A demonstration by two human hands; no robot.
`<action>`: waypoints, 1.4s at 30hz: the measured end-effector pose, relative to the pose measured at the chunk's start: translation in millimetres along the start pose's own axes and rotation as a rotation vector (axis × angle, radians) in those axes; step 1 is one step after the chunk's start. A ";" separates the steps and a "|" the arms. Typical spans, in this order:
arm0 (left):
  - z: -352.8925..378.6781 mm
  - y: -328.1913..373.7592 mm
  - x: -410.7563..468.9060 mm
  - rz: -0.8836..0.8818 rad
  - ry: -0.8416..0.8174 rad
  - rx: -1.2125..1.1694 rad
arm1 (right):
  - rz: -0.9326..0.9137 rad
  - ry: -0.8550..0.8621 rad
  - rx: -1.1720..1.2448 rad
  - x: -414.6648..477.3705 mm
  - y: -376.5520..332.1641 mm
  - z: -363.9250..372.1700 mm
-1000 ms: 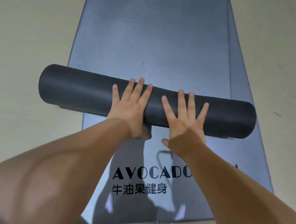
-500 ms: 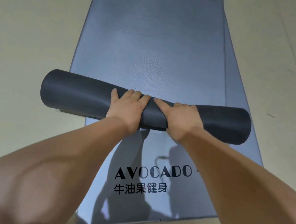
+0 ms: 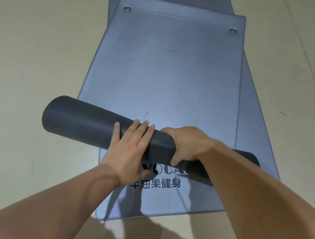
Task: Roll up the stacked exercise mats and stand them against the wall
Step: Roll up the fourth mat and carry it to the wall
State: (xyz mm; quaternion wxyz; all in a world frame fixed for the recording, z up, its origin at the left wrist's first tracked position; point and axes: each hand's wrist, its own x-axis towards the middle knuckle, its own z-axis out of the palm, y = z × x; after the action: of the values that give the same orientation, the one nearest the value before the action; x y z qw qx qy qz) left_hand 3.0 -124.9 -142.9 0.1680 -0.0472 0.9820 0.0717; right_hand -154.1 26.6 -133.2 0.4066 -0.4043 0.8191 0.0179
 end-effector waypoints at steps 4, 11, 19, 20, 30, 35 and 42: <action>11.2 -0.1 -0.1 -0.024 -0.060 0.002 | 0.029 0.011 0.061 8.1 12.1 5.9; -1.3 0.4 46.8 -0.103 -0.127 0.052 | -0.002 0.541 -0.393 -29.1 4.7 71.8; -33.7 -7.8 112.7 -0.113 -0.255 0.126 | 0.356 0.429 -0.289 -15.1 2.6 85.5; -34.3 -7.4 111.4 -0.119 -0.251 0.131 | 0.368 0.408 -0.302 -11.3 4.1 79.5; -0.8 -10.5 70.5 -0.076 -0.040 0.134 | 0.385 0.338 -0.318 10.0 25.1 42.8; -20.8 -10.6 87.9 -0.069 -0.097 0.106 | 0.336 0.327 -0.232 8.9 30.3 20.7; -24.6 -1.3 69.3 -0.089 -0.085 0.146 | 0.213 0.370 -0.322 -4.2 28.8 19.2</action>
State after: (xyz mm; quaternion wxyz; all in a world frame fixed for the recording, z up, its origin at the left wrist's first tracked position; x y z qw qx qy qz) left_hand -69.8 -134.8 -143.5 0.2154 -0.0752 0.9736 -0.0058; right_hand -159.6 55.6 -151.8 0.1764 -0.3716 0.9040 0.1166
